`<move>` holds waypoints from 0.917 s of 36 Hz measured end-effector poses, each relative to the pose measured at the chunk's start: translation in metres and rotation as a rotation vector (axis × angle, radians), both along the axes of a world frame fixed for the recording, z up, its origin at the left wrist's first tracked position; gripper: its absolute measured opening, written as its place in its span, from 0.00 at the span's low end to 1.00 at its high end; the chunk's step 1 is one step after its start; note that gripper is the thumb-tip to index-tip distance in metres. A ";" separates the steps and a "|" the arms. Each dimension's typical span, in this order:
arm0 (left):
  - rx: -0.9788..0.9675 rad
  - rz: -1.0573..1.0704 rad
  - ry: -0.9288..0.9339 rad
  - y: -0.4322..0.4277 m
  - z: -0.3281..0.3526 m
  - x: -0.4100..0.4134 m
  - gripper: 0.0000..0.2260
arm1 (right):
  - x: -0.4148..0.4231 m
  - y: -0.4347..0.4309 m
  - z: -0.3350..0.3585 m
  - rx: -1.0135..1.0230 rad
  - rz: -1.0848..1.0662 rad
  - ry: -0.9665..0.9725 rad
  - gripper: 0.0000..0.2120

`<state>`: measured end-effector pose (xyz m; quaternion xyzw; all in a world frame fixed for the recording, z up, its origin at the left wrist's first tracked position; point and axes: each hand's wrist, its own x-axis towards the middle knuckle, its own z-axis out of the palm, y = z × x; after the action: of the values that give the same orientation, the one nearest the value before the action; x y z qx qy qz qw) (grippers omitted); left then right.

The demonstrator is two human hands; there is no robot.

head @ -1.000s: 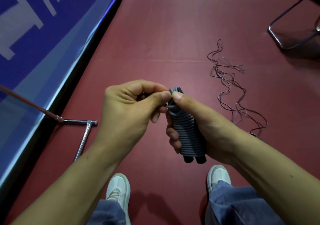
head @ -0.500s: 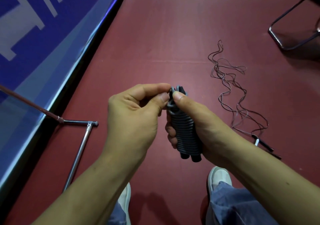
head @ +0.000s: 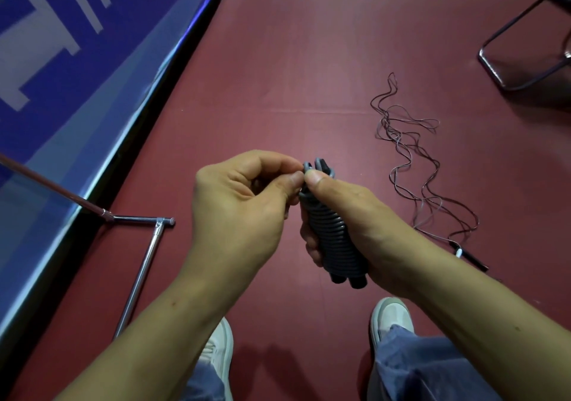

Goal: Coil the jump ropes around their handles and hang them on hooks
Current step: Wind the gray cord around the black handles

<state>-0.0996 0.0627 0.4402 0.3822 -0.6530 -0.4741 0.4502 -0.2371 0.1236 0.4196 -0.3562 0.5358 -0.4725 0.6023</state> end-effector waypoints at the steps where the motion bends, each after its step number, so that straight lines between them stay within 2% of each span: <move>1: -0.007 -0.005 -0.003 -0.001 0.000 0.000 0.08 | -0.001 0.001 0.000 0.012 0.011 -0.015 0.22; 5: 0.015 -0.032 -0.018 -0.010 0.004 0.000 0.09 | 0.001 0.001 0.003 0.061 0.039 -0.084 0.23; 14: 0.191 -0.041 0.132 -0.010 -0.005 0.005 0.08 | -0.003 0.002 0.007 0.112 0.093 -0.031 0.22; 21: 0.238 -0.077 0.193 -0.006 -0.007 0.006 0.03 | -0.002 0.001 0.009 -0.017 -0.034 0.037 0.20; 27: 0.304 -0.043 0.266 0.005 -0.012 -0.003 0.05 | -0.003 0.001 0.005 -0.033 -0.080 -0.031 0.21; 33: 0.485 0.027 0.419 0.007 -0.013 -0.011 0.03 | 0.000 -0.001 0.000 -0.027 -0.072 -0.047 0.21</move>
<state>-0.1108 0.0701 0.4268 0.3809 -0.4089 -0.6785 0.4769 -0.2374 0.1222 0.4194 -0.3338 0.5275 -0.5093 0.5923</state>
